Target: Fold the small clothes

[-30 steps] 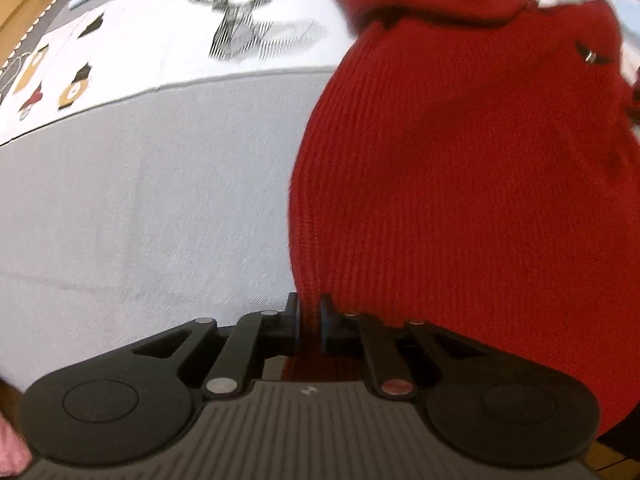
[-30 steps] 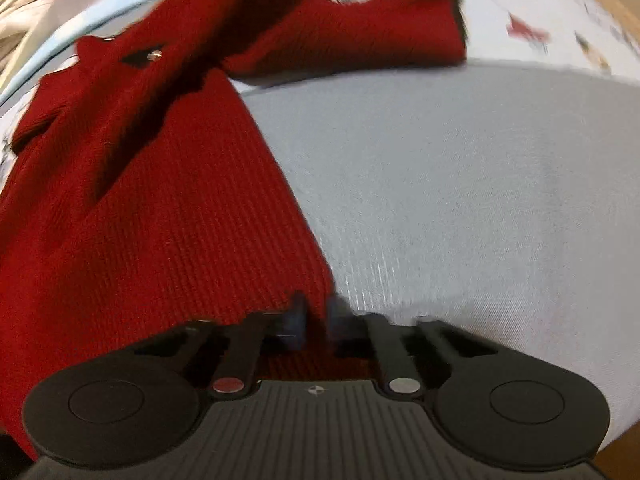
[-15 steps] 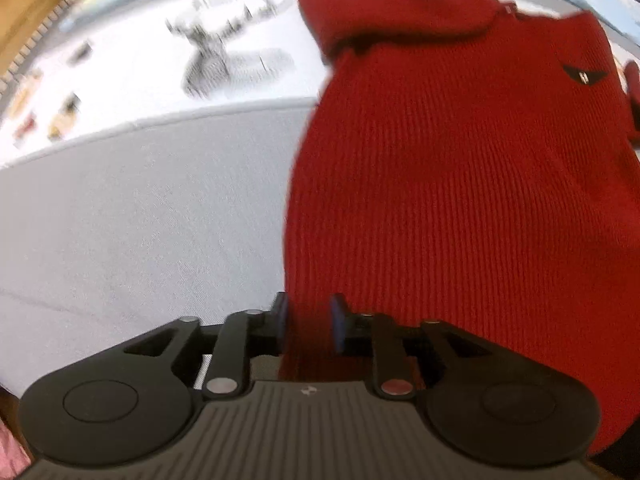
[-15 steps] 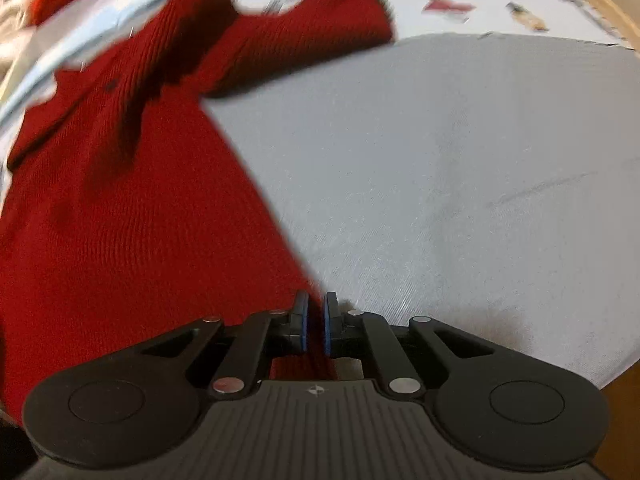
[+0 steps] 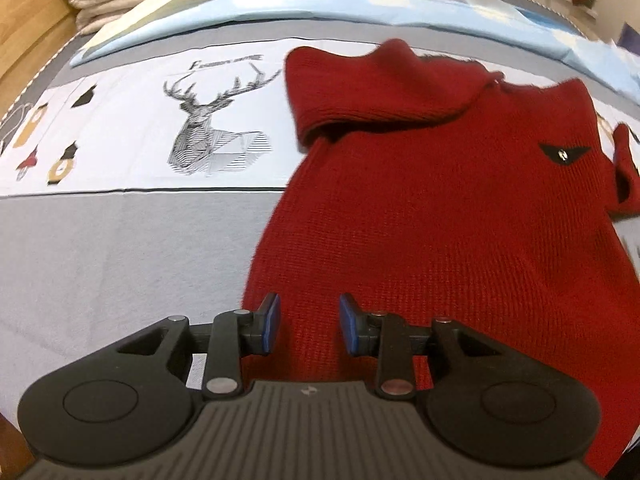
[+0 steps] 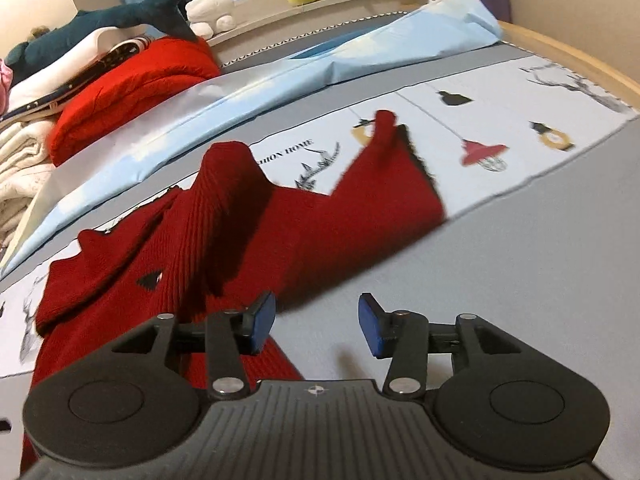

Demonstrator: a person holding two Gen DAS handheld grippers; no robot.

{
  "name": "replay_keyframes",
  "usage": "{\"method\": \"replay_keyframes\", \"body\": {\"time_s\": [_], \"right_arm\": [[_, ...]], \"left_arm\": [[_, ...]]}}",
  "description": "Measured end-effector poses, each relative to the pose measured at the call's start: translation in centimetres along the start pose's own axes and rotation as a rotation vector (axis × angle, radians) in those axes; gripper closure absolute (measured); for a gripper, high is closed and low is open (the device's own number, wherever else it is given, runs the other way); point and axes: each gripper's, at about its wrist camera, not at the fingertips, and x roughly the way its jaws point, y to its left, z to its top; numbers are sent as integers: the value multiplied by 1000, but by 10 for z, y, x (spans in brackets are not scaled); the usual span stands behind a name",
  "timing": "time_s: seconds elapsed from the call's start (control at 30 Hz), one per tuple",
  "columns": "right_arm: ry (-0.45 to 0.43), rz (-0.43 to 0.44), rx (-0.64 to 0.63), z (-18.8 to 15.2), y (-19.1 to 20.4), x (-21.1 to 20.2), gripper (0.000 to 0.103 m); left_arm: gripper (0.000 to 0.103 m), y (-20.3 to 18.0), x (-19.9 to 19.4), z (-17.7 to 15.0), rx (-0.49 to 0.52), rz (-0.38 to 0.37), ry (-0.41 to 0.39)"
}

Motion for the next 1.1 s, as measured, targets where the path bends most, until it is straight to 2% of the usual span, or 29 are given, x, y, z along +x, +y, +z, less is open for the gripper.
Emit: {"method": "replay_keyframes", "body": {"time_s": [0.13,0.27,0.3,0.37,0.47,0.53,0.63,0.67,0.73,0.77,0.8,0.83,0.87,0.93,0.97,1.0,1.07,1.1], "right_arm": [[27,-19,-5,8,20,43,55],[48,-63,-44,16,35,85,56],[56,-90,-68,17,37,94,71],[51,-159,-128,21,40,108,90],[-31,-167,-132,40,29,109,93],[-153,-226,-105,61,6,98,93],[-306,-397,38,85,-56,84,93],[-307,-418,113,88,-83,84,93],[-255,-455,247,85,-127,89,93],[-244,-465,319,80,-149,89,98],[-233,-496,368,76,-163,90,96],[-207,-501,421,72,-179,91,95],[-187,-455,485,68,-195,93,96],[-232,-367,532,66,-213,88,92],[-246,-335,523,69,-216,87,88],[-276,-291,520,71,-219,84,77],[-307,-216,529,73,-224,81,66],[-307,-198,543,73,-226,83,65]], "left_arm": [[67,-4,4,0,36,13,-9],[67,1,9,2,20,22,6],[67,2,10,3,16,24,8],[67,4,12,6,12,30,10],[67,4,13,9,9,41,5],[67,3,15,10,12,47,7],[67,-3,18,12,32,54,12],[67,-5,19,13,40,57,12],[67,-9,21,14,52,62,11],[67,-10,22,15,54,62,11],[67,-12,23,16,51,60,11],[67,-14,24,17,50,57,12],[67,-17,25,18,51,54,14],[67,-24,27,18,63,48,17],[67,-29,28,18,75,47,18],[67,-32,28,17,83,46,17],[67,-39,30,17,97,45,17],[67,-41,30,17,98,44,17]]}}
